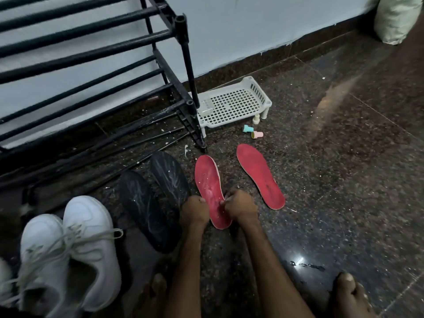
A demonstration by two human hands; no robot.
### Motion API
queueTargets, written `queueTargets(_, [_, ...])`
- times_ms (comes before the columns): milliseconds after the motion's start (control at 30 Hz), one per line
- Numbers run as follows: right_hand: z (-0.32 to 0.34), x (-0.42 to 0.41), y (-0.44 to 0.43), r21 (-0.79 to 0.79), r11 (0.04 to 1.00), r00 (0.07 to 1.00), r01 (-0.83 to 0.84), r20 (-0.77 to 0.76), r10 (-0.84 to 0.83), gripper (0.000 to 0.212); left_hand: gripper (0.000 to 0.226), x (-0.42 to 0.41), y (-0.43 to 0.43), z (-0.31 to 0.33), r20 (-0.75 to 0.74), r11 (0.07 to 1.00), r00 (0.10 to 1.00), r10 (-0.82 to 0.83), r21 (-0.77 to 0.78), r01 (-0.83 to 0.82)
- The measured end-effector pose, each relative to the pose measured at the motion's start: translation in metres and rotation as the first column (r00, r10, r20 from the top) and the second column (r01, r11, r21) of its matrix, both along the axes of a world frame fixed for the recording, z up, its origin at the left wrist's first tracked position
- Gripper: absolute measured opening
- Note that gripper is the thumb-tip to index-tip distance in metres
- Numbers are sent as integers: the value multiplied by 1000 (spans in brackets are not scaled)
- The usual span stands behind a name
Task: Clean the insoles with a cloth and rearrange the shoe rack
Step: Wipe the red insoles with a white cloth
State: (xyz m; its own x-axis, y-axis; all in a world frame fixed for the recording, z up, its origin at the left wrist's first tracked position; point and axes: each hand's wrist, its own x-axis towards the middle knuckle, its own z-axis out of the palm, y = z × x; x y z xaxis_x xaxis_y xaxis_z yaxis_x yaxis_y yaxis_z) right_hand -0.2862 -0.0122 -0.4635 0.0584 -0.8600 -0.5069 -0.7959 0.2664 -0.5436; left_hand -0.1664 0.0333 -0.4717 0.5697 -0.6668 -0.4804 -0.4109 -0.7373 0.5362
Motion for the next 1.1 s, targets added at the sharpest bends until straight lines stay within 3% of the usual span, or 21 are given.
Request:
queueTargets(100, [0,-13,6,38,999,992,31,120,-36,22,30,0,4,-1,-79,999,996,39,-1,-39])
queueTargets(200, [10,-36,23,80,992,949,98,293,-117,19,39,-7,16,7,-399,986,908,126,-49,-158])
queueTargets(333, [38,-66,49,146,977,812,152,546,-208,20,54,-18,33,37,-740,973,655,153,-3,-231])
queueTargets(500, [92,-83,59,108,990,759,86,636,-136,17,74,-39,38,61,-933,941,317,172,61,-332])
queueTargets(600, [122,-89,60,54,998,715,11,698,-45,16,85,-50,41,84,-984,891,133,115,43,-452])
queueTargets(733, [154,-95,63,22,997,665,-80,746,37,16,98,-47,35,116,-996,846,13,-86,-80,-527])
queueTargets(833, [170,-96,71,9,999,623,-53,782,26,15,93,-46,34,153,-960,826,-76,-271,-191,-531])
queueTargets(967, [195,-95,72,36,999,472,-12,881,-26,20,90,-42,34,191,-883,789,-111,-455,-343,-510])
queueTargets(1100, [227,-92,71,-51,999,450,-10,891,51,16,91,-44,30,228,-839,772,-63,-541,-465,-434])
